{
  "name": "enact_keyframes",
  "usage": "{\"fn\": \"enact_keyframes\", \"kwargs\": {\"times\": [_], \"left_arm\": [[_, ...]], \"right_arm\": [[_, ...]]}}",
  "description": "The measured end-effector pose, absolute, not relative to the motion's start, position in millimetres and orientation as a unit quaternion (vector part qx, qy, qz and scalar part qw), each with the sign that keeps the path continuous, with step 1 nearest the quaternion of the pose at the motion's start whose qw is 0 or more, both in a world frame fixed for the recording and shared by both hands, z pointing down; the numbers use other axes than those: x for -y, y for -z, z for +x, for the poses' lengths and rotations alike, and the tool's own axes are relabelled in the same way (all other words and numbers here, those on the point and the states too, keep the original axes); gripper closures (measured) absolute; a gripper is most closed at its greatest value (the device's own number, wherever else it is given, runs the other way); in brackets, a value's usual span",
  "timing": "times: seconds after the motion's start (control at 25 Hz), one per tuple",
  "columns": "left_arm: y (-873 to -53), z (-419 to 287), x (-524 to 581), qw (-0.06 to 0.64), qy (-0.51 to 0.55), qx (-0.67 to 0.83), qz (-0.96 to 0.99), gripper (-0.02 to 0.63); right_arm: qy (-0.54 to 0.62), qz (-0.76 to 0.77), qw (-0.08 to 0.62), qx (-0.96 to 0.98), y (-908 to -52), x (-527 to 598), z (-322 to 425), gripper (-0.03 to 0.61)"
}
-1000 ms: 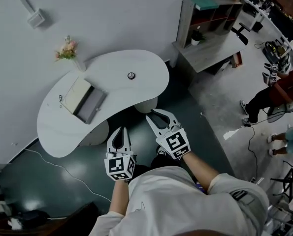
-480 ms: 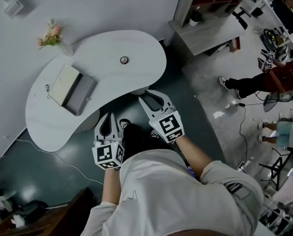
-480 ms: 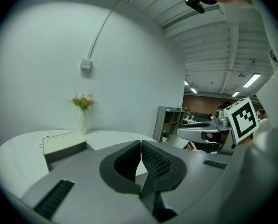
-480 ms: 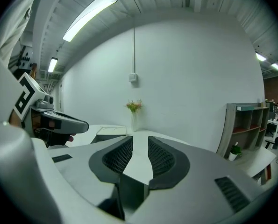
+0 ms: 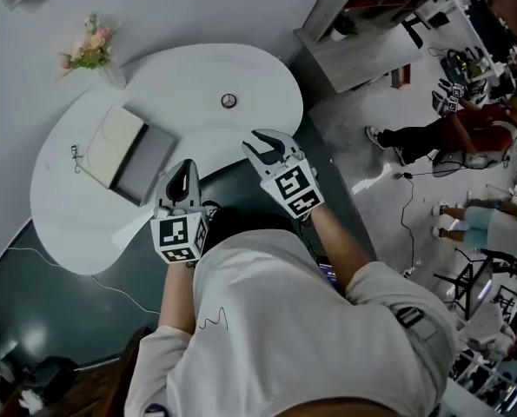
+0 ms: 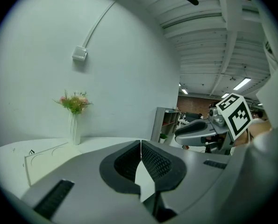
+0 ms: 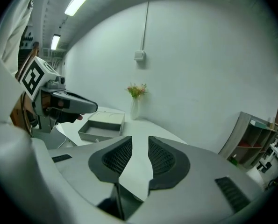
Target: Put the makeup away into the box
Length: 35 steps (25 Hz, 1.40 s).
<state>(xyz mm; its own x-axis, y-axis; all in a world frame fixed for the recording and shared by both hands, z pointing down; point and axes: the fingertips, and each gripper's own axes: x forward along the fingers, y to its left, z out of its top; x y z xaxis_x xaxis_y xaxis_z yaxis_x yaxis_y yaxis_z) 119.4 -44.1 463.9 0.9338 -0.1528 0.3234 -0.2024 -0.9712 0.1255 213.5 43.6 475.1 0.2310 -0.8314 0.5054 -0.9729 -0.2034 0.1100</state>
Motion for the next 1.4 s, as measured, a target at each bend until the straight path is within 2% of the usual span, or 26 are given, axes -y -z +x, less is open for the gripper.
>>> {"fn": "enact_keyframes", "kwargs": {"times": [0.28,0.72,1.08,1.4], "left_arm": [[-495.1,101.3,100.4,0.105,-0.183,0.106,0.972,0.592],[-520.9,104.9,157.9,0.144,-0.209,0.211,0.944,0.592],[-529.0,152.7,156.4,0.167,-0.227,0.269,0.921,0.592],[-548.1,137.2,143.7,0.195,-0.256,0.354,0.878,0.592]], "right_arm": [[-0.186,0.732,0.279,0.593,-502.7,0.2,222.5,0.463],[-0.232,0.668,0.299,0.641,-542.3,54.6,275.3,0.445],[-0.225,0.564,0.388,0.693,-597.7,65.8,321.6,0.399],[-0.235,0.468,0.479,0.705,-667.7,69.2,350.8,0.376]]}}
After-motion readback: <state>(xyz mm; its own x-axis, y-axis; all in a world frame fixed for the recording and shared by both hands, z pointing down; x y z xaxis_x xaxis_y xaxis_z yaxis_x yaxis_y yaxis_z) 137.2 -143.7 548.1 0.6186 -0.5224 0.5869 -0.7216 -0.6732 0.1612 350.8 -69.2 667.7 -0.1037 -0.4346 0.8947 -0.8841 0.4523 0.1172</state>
